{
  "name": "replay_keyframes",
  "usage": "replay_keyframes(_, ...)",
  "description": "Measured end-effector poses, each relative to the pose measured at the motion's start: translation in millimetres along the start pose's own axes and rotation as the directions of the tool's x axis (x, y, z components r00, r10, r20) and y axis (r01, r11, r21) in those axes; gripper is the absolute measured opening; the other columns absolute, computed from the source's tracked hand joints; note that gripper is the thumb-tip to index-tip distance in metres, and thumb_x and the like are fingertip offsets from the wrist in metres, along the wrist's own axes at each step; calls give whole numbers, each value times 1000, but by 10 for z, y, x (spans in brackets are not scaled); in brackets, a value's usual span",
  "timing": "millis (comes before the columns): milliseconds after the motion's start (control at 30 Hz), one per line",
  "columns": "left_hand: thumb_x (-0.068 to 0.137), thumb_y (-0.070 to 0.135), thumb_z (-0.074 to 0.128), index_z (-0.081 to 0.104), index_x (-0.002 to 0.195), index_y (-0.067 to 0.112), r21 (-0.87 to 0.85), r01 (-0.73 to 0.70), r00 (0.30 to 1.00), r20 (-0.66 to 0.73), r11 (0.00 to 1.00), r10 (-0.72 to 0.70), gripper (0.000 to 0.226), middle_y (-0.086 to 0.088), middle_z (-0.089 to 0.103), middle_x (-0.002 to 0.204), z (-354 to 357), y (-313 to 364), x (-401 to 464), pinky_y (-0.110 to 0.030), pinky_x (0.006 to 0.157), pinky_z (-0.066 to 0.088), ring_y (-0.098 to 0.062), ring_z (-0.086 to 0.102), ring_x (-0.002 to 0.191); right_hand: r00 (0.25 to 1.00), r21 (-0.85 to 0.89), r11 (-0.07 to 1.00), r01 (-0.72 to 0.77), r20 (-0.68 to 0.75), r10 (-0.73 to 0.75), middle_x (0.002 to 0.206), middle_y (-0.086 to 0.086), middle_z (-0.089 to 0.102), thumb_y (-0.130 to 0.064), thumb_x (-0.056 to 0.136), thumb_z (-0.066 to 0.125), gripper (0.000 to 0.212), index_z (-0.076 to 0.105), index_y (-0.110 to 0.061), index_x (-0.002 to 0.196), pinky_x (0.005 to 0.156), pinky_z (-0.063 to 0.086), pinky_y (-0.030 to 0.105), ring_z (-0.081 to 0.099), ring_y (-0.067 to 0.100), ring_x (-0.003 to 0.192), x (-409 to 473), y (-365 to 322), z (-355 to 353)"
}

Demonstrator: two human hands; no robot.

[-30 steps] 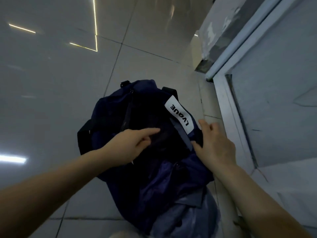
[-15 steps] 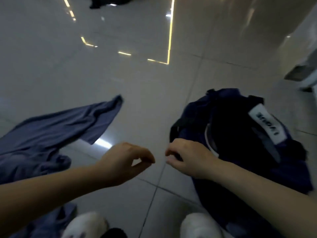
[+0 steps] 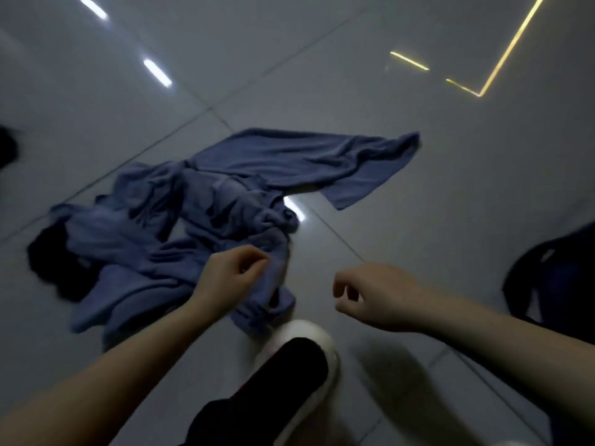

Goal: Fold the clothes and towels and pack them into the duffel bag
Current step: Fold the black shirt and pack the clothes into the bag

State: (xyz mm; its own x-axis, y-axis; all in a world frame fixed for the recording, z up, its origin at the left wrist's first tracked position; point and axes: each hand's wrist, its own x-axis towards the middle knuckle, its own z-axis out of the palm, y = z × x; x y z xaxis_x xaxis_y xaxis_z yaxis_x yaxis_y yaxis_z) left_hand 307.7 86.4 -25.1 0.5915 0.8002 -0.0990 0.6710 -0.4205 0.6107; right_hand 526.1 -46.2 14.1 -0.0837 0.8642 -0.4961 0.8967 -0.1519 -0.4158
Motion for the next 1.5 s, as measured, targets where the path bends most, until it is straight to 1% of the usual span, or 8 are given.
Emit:
replay_keyframes(67,87,23,63,71,90,12,38,51,993,-106,998,-47,14,-2,70,83,-208,-297,-82,-35,69,53,-17,64,74,998,-33,997,69,7,-69,119,-1,60,-41,95,50,28,52,-28,120,79,38,30,55,23,108,323,-285,-2)
replay_keyframes(267,83,32,51,68,99,8,272,197,910,-407,942,-73,34,-11,62,104,-815,-1252,-566,-37,83,45,-25,53,97,976,-53,975,218,7,-217,127,6,43,-38,98,47,36,39,-27,131,77,43,36,51,30,106,1126,-1277,151)
replay_keyframes(400,88,15,61,62,117,5,-61,589,628,-593,806,-504,31,-21,56,119,-1097,-1958,-592,-45,94,42,-37,52,108,969,14,969,248,-5,-248,138,8,32,-38,95,53,51,30,-30,140,89,46,45,46,36,114,1607,-1689,447)
replay_keyframes(500,93,16,57,51,131,6,-395,696,419,-455,600,-785,40,-21,53,131,-1147,-2409,-508,-43,102,41,-37,51,118,973,22,982,187,135,-188,155,8,10,-39,95,51,63,15,-40,146,96,44,46,42,40,122,1876,-1730,645)
replay_keyframes(633,97,19,51,46,136,5,-538,673,459,-235,508,-856,42,-16,53,135,-980,-2659,-412,-47,105,40,-35,50,122,965,-20,986,167,206,-159,162,2,-6,-35,96,51,67,11,-41,150,99,40,37,42,34,128,1999,-1575,778)
replay_keyframes(833,90,11,64,58,118,-2,-700,576,365,-241,422,-899,31,-16,63,109,-947,-2686,-444,-41,94,48,-25,58,96,966,23,991,134,221,-136,162,0,-10,-35,94,54,71,12,-42,151,103,37,34,35,30,135,2002,-1595,787)
replay_keyframes(1267,100,18,46,50,113,5,-505,480,360,-632,718,-686,19,-9,56,106,-1331,-2234,-348,-24,76,38,-19,52,93,968,109,987,115,209,-136,162,0,-5,-34,92,55,72,14,-38,151,108,33,35,30,29,139,1931,-1613,748)
replay_keyframes(1500,100,17,45,50,114,-2,-135,273,464,-849,952,-254,24,-3,51,96,-2340,-1588,-94,-9,68,35,-9,48,81,992,324,941,99,43,-119,152,-3,33,-37,94,58,68,21,-30,150,102,36,29,38,19,135,1706,-1643,180)
